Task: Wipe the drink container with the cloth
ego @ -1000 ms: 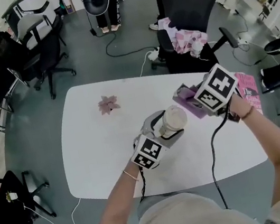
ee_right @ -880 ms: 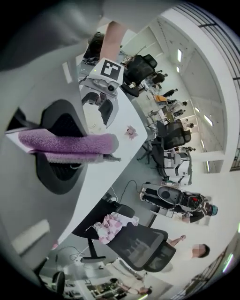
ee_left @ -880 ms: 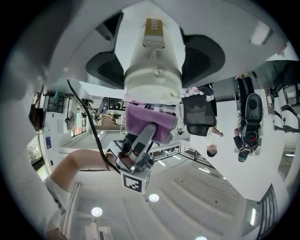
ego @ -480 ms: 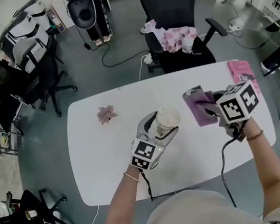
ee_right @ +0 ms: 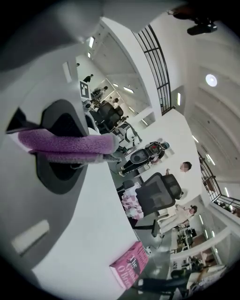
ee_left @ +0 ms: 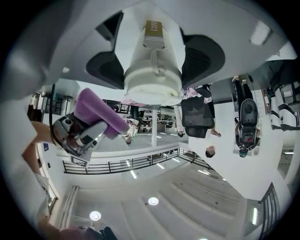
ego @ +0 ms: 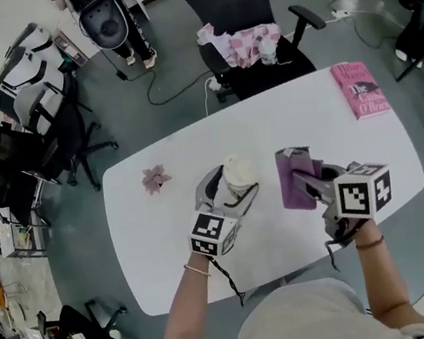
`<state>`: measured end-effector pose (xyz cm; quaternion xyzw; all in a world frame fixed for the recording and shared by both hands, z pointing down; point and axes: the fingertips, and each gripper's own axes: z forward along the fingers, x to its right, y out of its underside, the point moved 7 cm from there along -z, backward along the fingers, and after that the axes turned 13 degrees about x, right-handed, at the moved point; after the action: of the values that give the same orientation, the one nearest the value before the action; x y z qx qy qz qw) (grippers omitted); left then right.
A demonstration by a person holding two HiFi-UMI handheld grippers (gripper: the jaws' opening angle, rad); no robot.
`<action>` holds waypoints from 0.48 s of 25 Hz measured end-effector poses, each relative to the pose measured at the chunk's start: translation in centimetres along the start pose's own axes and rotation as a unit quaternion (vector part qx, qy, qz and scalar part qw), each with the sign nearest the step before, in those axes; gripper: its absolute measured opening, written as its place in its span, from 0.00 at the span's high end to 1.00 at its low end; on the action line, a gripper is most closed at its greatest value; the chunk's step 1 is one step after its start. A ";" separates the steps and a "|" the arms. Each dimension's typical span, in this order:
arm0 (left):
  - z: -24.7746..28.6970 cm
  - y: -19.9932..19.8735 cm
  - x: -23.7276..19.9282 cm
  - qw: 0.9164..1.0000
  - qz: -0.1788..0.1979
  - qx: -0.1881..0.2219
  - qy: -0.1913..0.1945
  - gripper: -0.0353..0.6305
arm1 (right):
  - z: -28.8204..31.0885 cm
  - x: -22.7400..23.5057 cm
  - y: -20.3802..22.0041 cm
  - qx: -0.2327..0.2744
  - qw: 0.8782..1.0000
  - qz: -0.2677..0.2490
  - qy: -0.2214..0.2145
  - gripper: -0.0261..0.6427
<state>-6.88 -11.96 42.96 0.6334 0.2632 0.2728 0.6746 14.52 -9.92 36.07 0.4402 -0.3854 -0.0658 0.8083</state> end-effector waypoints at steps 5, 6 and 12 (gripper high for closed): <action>0.1 -0.3 0.1 1.000 -0.003 -0.004 -0.009 0.37 | 0.0 0.6 2.1 0.041 0.998 0.039 0.011 0.86; 0.2 -0.3 0.1 1.000 -0.003 -0.004 -0.012 0.37 | 0.1 0.7 2.4 0.051 0.997 0.051 0.010 0.86; -0.1 -0.3 0.5 1.000 -0.004 -0.007 -0.022 0.37 | 0.5 1.2 4.9 0.110 0.983 0.147 0.003 0.86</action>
<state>-6.58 -11.58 42.65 0.6340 0.2486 0.2579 0.6854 13.90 -7.78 40.64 0.4650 -0.4486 0.0972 0.7570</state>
